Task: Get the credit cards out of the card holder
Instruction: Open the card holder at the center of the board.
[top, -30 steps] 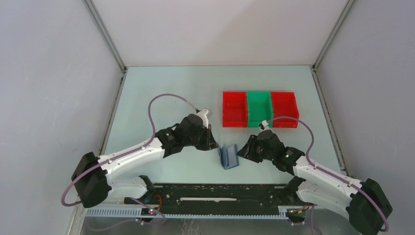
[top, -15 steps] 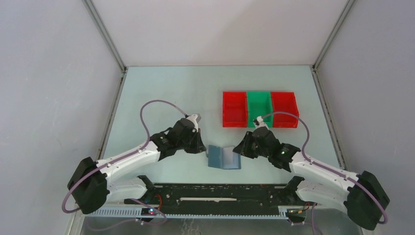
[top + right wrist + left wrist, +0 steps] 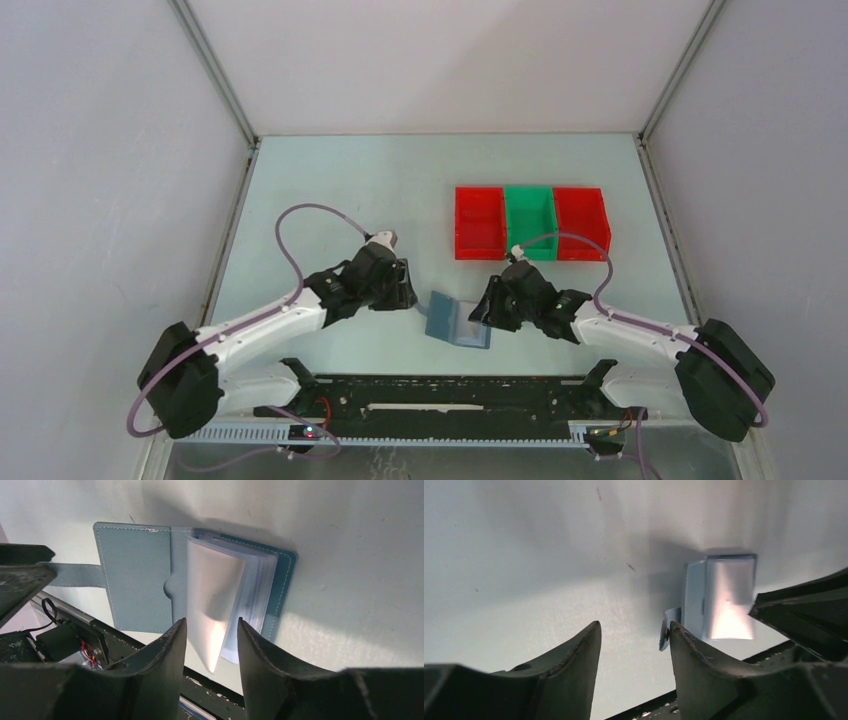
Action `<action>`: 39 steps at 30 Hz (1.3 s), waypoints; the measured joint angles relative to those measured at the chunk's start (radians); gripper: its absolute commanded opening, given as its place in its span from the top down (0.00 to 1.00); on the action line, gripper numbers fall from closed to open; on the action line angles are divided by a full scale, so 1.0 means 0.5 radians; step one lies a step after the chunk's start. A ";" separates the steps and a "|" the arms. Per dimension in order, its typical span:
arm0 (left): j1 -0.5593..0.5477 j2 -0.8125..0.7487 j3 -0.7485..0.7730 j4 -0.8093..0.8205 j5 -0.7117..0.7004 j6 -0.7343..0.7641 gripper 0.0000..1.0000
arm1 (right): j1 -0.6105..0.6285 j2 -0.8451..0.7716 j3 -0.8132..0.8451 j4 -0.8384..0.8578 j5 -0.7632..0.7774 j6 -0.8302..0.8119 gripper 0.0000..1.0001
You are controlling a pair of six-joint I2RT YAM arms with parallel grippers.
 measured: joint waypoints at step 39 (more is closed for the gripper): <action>-0.311 0.705 0.481 0.568 0.903 -0.034 0.39 | -0.289 -0.561 -0.326 -0.013 -0.021 0.154 0.51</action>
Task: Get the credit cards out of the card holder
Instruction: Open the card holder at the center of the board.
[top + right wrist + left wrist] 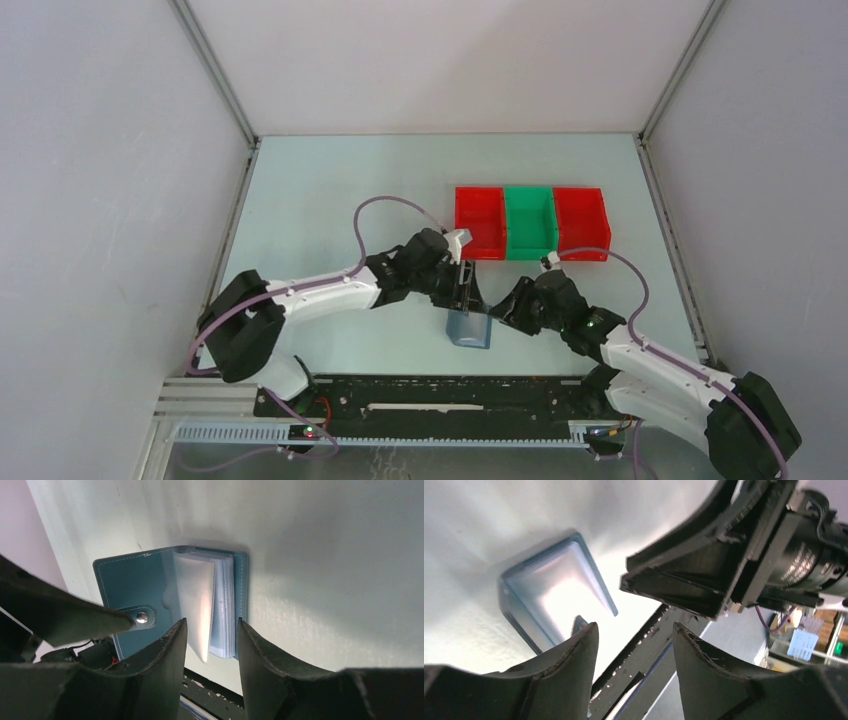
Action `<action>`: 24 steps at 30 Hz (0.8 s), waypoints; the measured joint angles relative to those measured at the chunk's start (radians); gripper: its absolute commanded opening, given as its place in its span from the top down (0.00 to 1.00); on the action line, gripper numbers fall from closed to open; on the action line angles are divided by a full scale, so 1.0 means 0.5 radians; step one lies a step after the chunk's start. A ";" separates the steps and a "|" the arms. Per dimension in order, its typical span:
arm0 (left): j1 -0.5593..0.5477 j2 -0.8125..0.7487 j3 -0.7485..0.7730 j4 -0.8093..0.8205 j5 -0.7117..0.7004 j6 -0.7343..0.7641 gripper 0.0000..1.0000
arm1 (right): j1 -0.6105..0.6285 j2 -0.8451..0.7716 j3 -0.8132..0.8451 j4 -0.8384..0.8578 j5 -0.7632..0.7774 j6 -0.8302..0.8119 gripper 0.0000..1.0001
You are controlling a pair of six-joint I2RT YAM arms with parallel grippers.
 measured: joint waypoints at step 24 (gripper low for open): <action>0.246 0.114 -0.375 0.192 -0.150 -0.054 0.40 | 0.086 0.404 -0.059 0.465 -0.229 0.110 0.54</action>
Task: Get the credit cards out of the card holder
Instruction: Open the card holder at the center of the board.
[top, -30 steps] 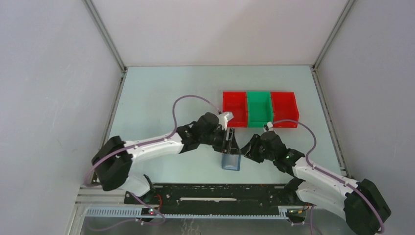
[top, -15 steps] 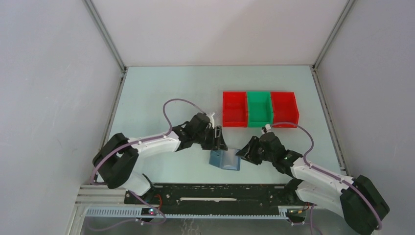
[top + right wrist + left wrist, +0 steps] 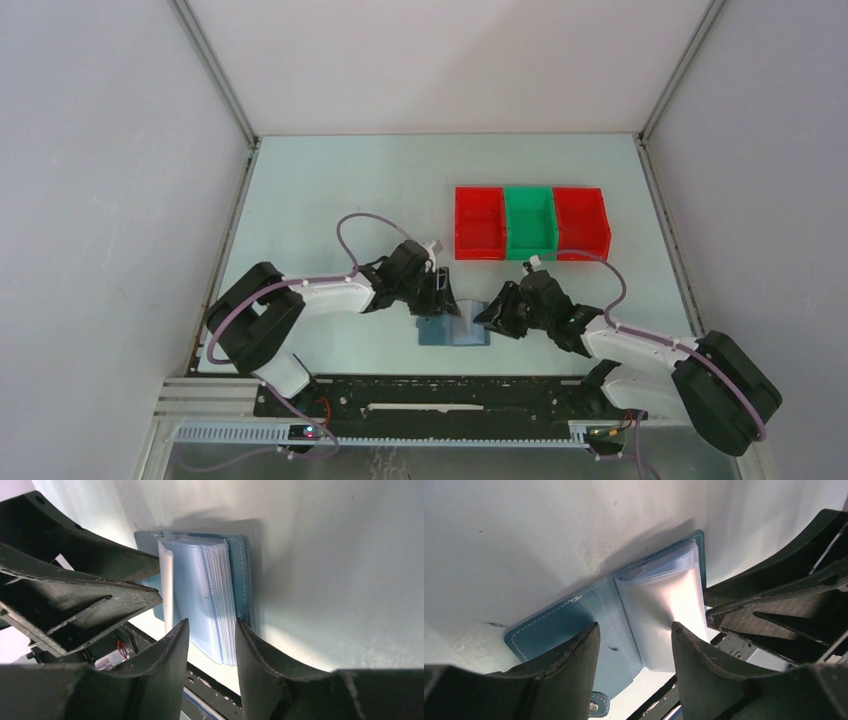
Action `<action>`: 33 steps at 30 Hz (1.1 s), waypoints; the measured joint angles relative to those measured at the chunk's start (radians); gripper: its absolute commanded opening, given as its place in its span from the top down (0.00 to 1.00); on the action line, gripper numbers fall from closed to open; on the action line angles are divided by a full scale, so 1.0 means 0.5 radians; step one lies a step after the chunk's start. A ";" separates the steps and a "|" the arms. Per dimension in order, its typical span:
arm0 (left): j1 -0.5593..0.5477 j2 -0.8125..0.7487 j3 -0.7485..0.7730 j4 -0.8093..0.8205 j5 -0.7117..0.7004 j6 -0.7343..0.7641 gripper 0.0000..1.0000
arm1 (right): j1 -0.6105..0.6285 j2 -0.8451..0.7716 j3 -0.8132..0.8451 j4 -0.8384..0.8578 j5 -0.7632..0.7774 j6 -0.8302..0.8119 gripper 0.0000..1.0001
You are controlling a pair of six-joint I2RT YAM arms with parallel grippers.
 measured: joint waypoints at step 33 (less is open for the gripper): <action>0.024 0.008 -0.023 0.078 0.032 0.009 0.40 | 0.124 0.136 0.084 0.074 0.056 -0.004 0.49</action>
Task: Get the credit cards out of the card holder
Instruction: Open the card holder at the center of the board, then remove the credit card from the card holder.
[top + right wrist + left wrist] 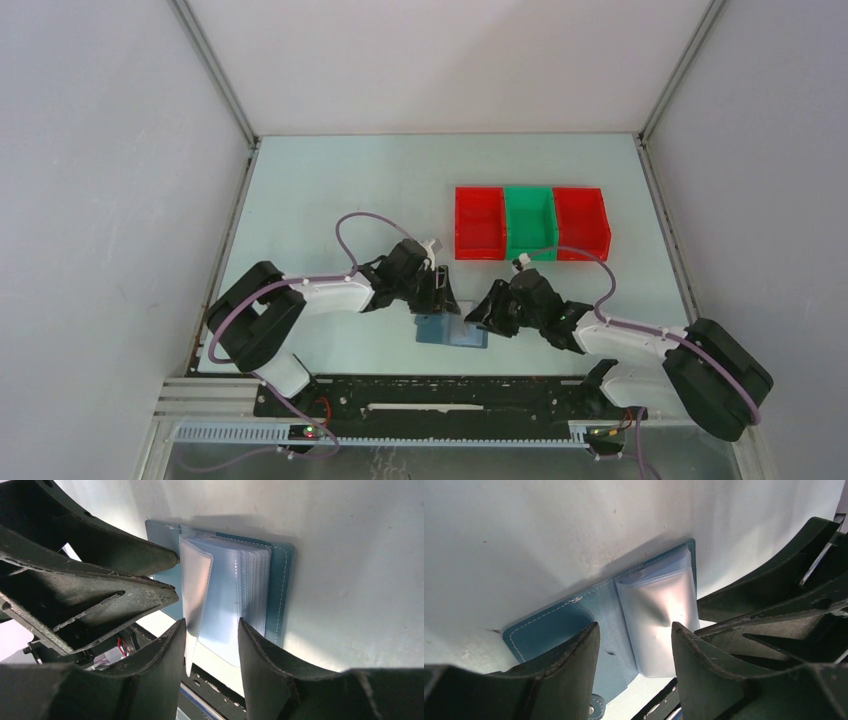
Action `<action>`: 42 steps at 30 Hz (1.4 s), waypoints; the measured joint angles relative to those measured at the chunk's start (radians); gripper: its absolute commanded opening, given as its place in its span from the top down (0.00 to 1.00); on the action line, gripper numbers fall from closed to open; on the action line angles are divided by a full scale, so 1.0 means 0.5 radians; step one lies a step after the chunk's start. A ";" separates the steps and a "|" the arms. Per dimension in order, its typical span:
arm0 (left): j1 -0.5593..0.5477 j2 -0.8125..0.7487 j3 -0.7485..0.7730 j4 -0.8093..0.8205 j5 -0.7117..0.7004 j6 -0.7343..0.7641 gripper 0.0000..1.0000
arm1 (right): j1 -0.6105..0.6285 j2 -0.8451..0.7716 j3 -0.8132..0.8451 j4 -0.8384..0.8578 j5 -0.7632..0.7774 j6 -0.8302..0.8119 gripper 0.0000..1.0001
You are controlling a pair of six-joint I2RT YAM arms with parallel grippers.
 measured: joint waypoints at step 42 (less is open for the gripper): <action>0.199 -0.262 -0.185 -0.301 -0.152 0.083 0.66 | 0.032 0.500 0.295 0.655 -0.517 0.076 0.52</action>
